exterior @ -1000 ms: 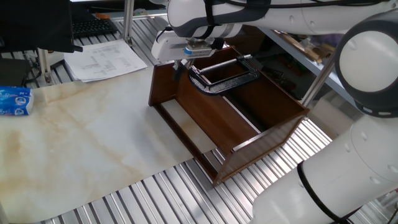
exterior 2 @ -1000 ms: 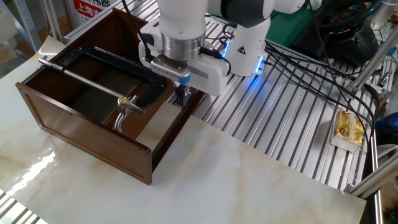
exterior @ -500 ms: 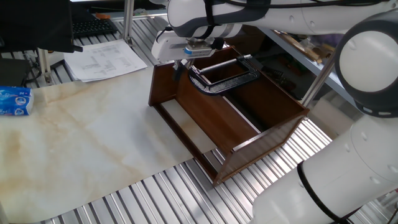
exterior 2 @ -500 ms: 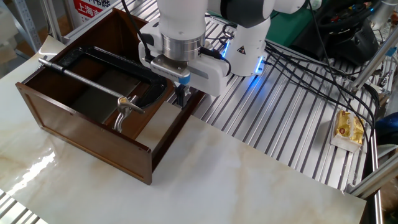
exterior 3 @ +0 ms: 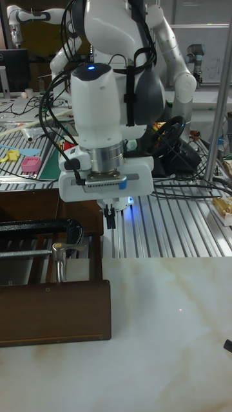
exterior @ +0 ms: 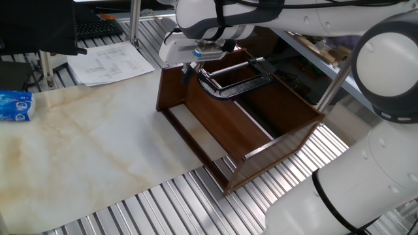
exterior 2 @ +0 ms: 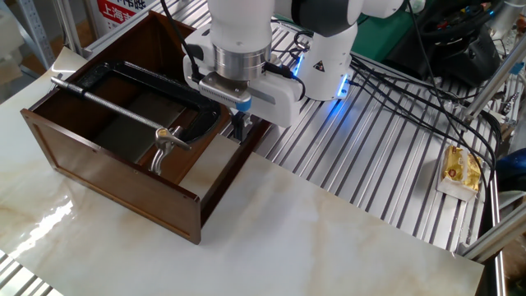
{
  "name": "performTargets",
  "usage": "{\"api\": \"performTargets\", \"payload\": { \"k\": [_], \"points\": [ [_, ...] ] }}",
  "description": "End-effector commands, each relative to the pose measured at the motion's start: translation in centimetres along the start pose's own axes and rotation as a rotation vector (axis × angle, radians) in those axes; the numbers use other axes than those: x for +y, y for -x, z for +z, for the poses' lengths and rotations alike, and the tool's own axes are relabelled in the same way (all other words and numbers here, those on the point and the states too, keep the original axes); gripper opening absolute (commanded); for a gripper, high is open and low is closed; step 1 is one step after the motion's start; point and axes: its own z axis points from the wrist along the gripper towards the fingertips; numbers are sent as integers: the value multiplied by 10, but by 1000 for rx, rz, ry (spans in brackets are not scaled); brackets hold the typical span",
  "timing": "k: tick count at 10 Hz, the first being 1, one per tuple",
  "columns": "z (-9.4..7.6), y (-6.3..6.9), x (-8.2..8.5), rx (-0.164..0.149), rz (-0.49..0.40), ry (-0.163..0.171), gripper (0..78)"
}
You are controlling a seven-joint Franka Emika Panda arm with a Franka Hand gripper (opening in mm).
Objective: Turn off the water tap
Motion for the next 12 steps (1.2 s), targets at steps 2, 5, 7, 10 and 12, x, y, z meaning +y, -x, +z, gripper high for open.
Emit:
{"api": "performTargets", "payload": {
  "k": [2,5,7,10,12],
  "points": [
    [-1,1,0,-3,0,0,0],
    [0,1,0,-4,1,-1,0],
    [0,1,0,-4,1,-3,0],
    [0,1,0,-6,1,-6,0],
    [0,1,0,-13,13,-16,0]
  ]
}}
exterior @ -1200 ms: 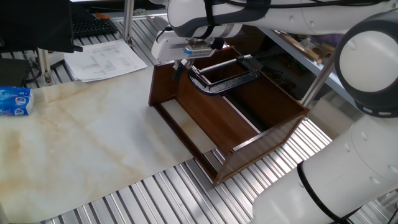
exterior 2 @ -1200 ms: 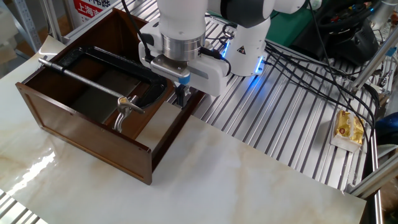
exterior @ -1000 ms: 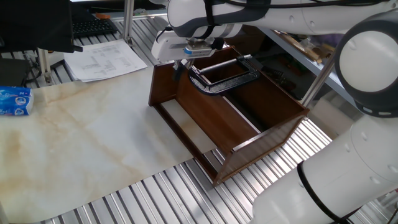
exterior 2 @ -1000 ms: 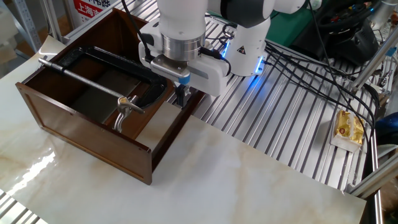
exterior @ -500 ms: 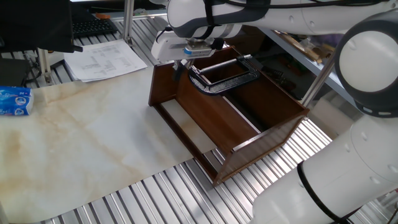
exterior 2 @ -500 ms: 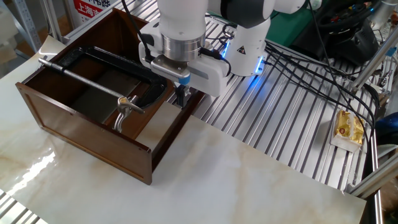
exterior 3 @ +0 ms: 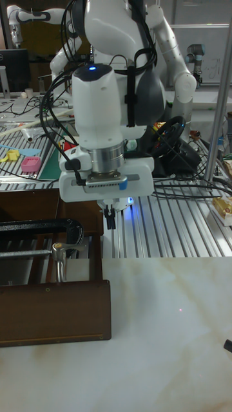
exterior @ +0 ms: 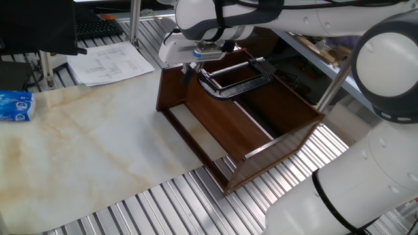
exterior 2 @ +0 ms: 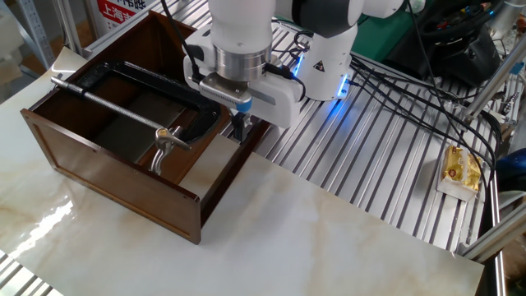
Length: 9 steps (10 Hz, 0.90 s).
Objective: Turn off the water tap
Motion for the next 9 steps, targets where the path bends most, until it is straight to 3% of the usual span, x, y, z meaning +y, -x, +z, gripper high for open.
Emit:
{"api": "performTargets", "payload": {
  "k": [1,4,6,9],
  "points": [
    [-1,1,0,-12,16,-21,0],
    [2,2,0,-31,34,-33,0],
    [-1,13,-14,0,34,-35,0],
    [-15,25,-30,1,29,-35,0]
  ]
}}
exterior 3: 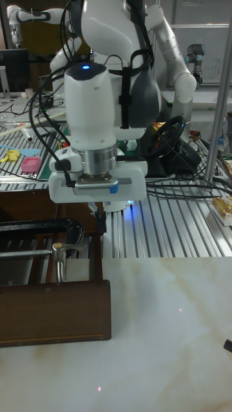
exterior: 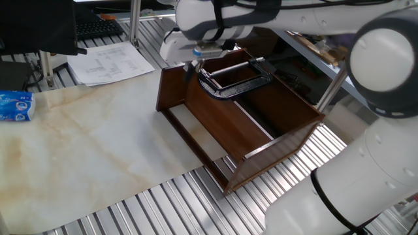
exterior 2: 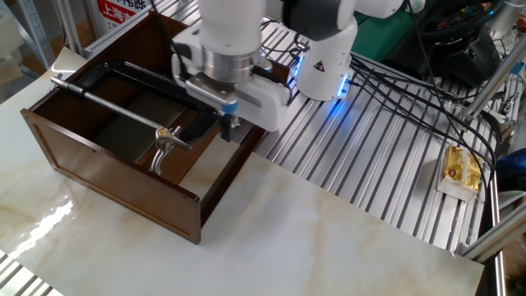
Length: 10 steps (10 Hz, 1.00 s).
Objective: Turn off the water tap
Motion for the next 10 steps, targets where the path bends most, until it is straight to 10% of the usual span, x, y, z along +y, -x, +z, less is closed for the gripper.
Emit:
{"api": "performTargets", "payload": {
  "k": [1,10],
  "points": [
    [-10,19,-19,-5,37,-45,0],
    [-1,19,-15,15,32,-63,0]
  ]
}}
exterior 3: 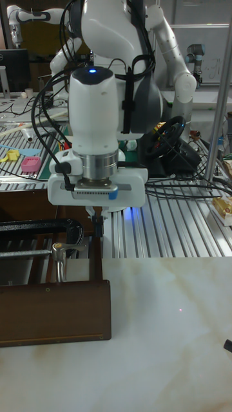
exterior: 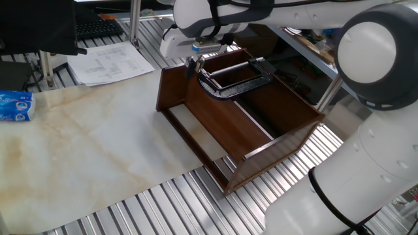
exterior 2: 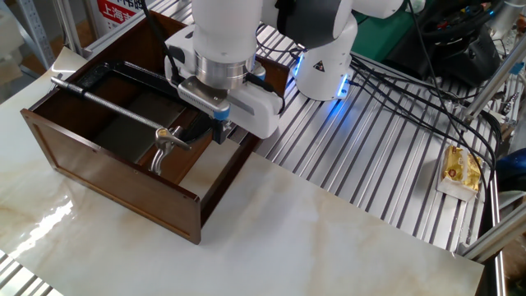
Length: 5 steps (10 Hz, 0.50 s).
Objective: Turn off the water tap
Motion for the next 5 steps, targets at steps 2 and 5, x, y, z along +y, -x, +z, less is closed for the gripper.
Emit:
{"api": "performTargets", "payload": {
  "k": [2,5],
  "points": [
    [0,1,1,-4,24,-5,0],
    [2,1,1,-1,-1,1,0]
  ]
}}
